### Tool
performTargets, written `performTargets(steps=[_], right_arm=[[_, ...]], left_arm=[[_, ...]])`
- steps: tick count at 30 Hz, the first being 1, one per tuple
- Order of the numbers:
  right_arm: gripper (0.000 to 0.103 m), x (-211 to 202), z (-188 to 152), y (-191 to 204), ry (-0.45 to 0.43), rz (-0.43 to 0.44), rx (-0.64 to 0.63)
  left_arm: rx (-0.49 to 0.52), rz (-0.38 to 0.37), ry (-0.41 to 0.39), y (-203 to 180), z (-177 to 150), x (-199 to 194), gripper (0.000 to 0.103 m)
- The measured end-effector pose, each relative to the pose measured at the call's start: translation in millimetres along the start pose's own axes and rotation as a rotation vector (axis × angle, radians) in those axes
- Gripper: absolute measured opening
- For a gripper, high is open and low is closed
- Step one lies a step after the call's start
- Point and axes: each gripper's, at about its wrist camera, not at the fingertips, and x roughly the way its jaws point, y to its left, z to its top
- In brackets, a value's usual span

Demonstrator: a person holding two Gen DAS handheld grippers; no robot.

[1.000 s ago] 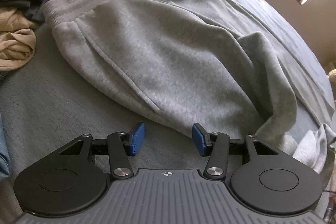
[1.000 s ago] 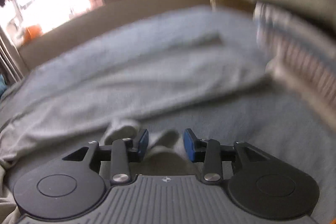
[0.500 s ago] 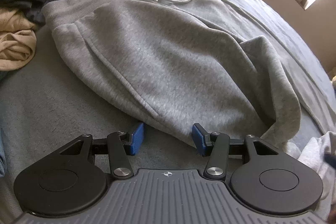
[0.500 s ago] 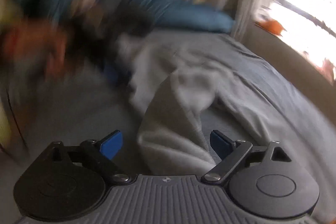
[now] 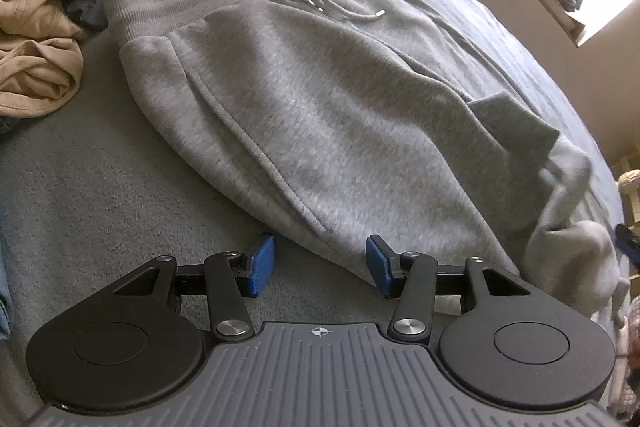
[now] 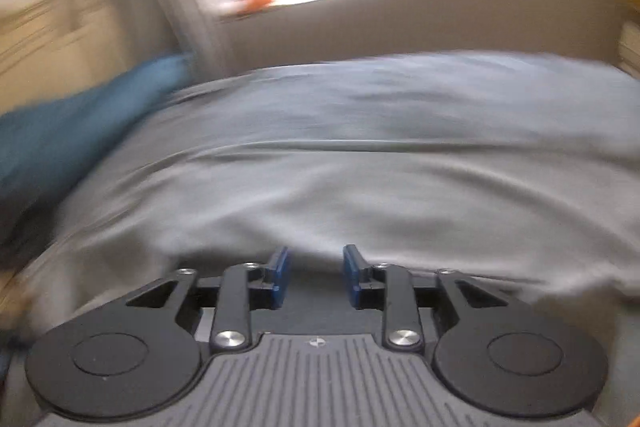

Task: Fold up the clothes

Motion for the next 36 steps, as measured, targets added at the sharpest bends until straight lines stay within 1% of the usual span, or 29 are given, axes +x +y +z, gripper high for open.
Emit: performTargets(steps=[2, 3, 4, 5, 8, 9, 10, 11, 13, 14, 15, 16, 18, 20, 21, 23, 25, 26, 27, 28, 29, 30, 32, 34, 36], right_arm=[[0.05, 0.0, -2.1, -12.5, -0.029, -0.056, 0.07], [0.05, -5.3, -4.3, -14.4, -0.056, -0.034, 0.086], [0.05, -14.5, -7.9, -11.4, -0.085, 0.011, 0.075], [0.05, -25.7, -11.2, 0.1, -0.113, 0.066, 0.025], [0.052, -63.7, -24.9, 41.4, -0.182, 0.249, -0.189], [0.057, -73.0, -34.2, 59.8, -0.187, 0.307, -0.288], [0.059, -81.2, -44.4, 79.5, -0.188, 0.364, -0.393], [0.059, -89.3, -54.6, 99.2, -0.189, 0.421, -0.497], [0.061, -97.8, -83.1, 136.7, -0.148, 0.513, -0.708], [0.061, -101.9, -99.8, 153.6, -0.129, 0.544, -0.813], [0.061, -100.1, -118.7, 170.1, -0.12, 0.552, -0.928], [0.061, -94.0, -135.2, 183.0, -0.112, 0.53, -1.027], [0.06, -77.4, -163.9, 203.9, -0.096, 0.465, -1.2], [0.059, -58.6, -178.2, 212.7, -0.087, 0.404, -1.295], [0.059, -48.1, -182.8, 215.0, -0.085, 0.374, -1.328], [0.055, -27.4, -188.8, 217.7, -0.053, 0.328, -1.364], [0.043, -13.6, -198.5, 219.5, -0.029, 0.278, -1.394], [0.034, -9.2, -200.8, 220.2, -0.022, 0.273, -1.396], [0.004, -6.2, -200.1, 222.5, -0.003, 0.264, -1.389], [0.001, -5.0, -197.7, 226.2, 0.007, 0.247, -1.38], [0.0, -8.3, -190.5, 229.8, 0.025, 0.253, -1.358], [0.0, -12.7, -182.2, 233.3, 0.045, 0.265, -1.333], [0.0, -18.4, -148.6, 242.0, 0.145, 0.365, -1.181], [0.001, -23.7, -113.0, 251.0, 0.249, 0.469, -1.012], [0.001, -20.4, -83.0, 253.7, 0.399, 0.603, -0.816]], left_arm=[[0.003, -0.003, -0.005, 0.4, 0.1, -0.8, 0.049], [0.002, 0.0, -0.006, 0.6, 0.3, -0.4, 0.049], [0.001, 0.003, -0.006, 0.7, 0.9, 0.5, 0.049], [-0.002, 0.006, -0.006, 0.8, 1.4, 1.6, 0.048], [-0.013, 0.01, -0.018, 1.1, 1.6, 2.9, 0.048], [-0.016, 0.012, -0.022, 1.1, 1.6, 3.1, 0.047], [-0.017, 0.013, -0.027, 0.9, 1.5, 3.3, 0.046], [-0.014, 0.015, -0.033, 0.3, 1.3, 3.6, 0.046], [-0.019, 0.017, -0.043, 1.5, 0.5, 2.4, 0.044], [-0.03, 0.017, -0.05, 3.4, 0.2, 1.0, 0.041], [-0.042, 0.017, -0.058, 5.4, 0.0, -0.5, 0.04], [-0.053, 0.026, -0.072, 7.4, 0.6, -2.5, 0.04], [-0.069, 0.071, -0.122, 11.7, 4.1, -8.3, 0.04], [-0.074, 0.121, -0.171, 17.5, 8.7, -14.7, 0.04], [-0.082, 0.129, -0.17, 21.0, 11.6, -14.1, 0.041], [-0.116, 0.143, -0.134, 30.0, 16.8, -5.9, 0.041], [-0.153, 0.134, -0.124, 37.0, 18.7, 2.2, 0.041], [-0.155, 0.132, -0.138, 37.6, 19.2, 4.3, 0.04], [-0.145, 0.132, -0.156, 36.4, 20.2, 4.9, 0.029], [-0.139, 0.13, -0.172, 35.9, 22.3, 4.0, 0.018], [-0.141, 0.125, -0.184, 36.7, 25.1, 1.7, 0.006], [-0.149, 0.117, -0.198, 38.5, 28.3, -2.0, 0.003], [-0.175, 0.102, -0.229, 44.4, 36.0, -13.1, 0.002], [-0.176, 0.115, -0.277, 47.2, 44.5, -26.9, 0.002], [-0.167, 0.138, -0.312, 47.8, 51.4, -37.0, 0.001]])
